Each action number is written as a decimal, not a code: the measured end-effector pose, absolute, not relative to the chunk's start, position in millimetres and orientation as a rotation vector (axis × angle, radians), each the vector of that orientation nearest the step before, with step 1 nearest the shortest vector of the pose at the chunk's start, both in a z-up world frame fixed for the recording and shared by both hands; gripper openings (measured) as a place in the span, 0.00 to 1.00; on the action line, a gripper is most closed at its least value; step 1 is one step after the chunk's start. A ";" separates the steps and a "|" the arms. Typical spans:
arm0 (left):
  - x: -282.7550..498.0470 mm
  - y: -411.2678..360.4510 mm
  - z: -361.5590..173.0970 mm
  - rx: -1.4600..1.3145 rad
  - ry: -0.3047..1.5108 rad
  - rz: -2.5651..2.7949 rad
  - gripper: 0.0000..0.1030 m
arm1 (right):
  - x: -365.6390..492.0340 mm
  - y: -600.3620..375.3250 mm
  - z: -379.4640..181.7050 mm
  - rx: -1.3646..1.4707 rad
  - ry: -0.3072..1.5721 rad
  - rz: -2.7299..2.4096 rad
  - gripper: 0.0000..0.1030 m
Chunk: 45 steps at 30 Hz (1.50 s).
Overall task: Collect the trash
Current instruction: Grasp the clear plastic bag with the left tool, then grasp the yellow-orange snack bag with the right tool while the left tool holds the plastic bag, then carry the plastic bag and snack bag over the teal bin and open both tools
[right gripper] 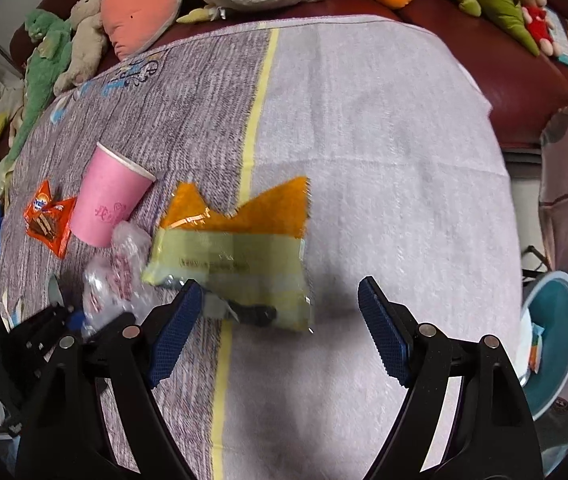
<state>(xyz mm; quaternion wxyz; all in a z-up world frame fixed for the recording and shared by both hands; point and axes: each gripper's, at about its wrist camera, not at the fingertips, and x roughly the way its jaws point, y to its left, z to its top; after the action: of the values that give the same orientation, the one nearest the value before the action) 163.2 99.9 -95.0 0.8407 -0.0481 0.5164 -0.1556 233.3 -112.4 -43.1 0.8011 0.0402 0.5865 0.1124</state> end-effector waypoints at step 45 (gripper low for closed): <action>124.5 -5.8 -43.8 -0.115 1.067 -0.365 0.30 | 159.2 -235.7 -10.9 0.255 1.083 0.254 0.27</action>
<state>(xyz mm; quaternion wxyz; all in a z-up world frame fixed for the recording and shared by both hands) 124.5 -5.8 -43.8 0.8436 -0.0543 0.5054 -0.1729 159.2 -235.7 -10.9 0.8416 0.1206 0.5125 0.1202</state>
